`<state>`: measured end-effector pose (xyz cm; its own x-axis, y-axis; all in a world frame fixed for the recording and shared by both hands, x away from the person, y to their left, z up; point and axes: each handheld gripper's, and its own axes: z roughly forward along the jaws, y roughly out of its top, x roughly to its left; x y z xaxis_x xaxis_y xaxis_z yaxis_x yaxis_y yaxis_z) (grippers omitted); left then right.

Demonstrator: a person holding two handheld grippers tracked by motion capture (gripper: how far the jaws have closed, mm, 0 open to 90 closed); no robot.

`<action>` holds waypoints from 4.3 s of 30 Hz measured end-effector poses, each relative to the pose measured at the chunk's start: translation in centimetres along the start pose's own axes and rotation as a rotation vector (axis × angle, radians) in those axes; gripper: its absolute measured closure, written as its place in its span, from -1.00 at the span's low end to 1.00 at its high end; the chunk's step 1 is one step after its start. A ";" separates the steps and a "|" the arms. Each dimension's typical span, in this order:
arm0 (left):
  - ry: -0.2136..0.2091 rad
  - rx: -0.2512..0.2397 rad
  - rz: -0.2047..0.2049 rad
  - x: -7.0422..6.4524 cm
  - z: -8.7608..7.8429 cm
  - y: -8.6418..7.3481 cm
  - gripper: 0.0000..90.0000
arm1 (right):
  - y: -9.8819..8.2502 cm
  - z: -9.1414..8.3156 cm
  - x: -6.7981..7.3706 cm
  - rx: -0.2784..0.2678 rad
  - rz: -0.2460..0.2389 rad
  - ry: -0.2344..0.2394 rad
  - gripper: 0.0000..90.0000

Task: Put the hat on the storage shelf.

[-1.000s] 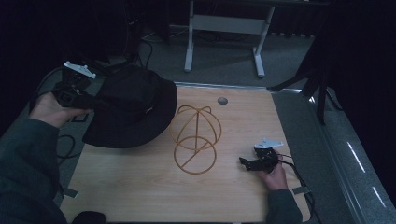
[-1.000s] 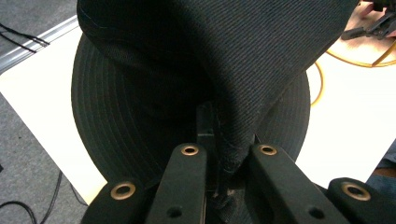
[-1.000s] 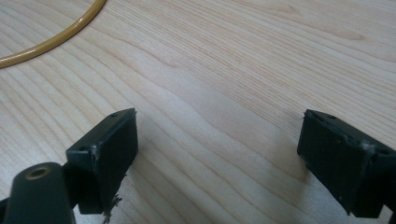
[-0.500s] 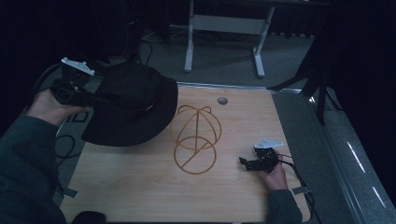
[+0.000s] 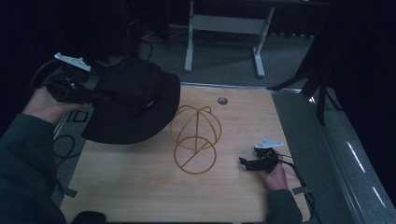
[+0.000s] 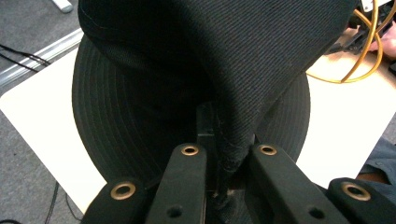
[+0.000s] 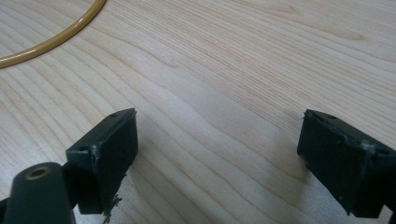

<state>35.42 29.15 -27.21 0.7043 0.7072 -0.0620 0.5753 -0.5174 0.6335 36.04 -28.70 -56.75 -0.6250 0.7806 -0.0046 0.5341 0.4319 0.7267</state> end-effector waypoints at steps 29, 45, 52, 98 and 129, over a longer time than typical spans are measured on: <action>-0.076 -0.073 0.039 -0.9 -1.4 0.8 0.96 | 0.0 0.0 0.0 -0.001 0.001 0.000 -0.73; -0.120 -0.082 0.087 -2.1 -1.6 1.8 0.96 | 0.0 0.0 0.0 0.000 0.000 0.000 -0.73; -0.133 -0.075 0.120 -2.9 -1.5 2.7 0.96 | 0.0 0.0 0.0 0.000 0.000 0.000 -0.73; -0.239 0.037 0.282 -8.1 5.9 8.1 0.95 | 0.0 0.0 0.0 0.000 -0.002 0.001 -0.73; -0.247 0.095 0.266 -9.4 11.8 7.0 0.39 | 0.0 0.0 0.0 -0.001 -0.001 0.004 -0.73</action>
<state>37.78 13.21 -31.24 0.9068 0.4106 -0.0960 0.3864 -0.7178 0.5792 35.99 -28.69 -56.75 -0.6277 0.7785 -0.0030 0.5326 0.4322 0.7277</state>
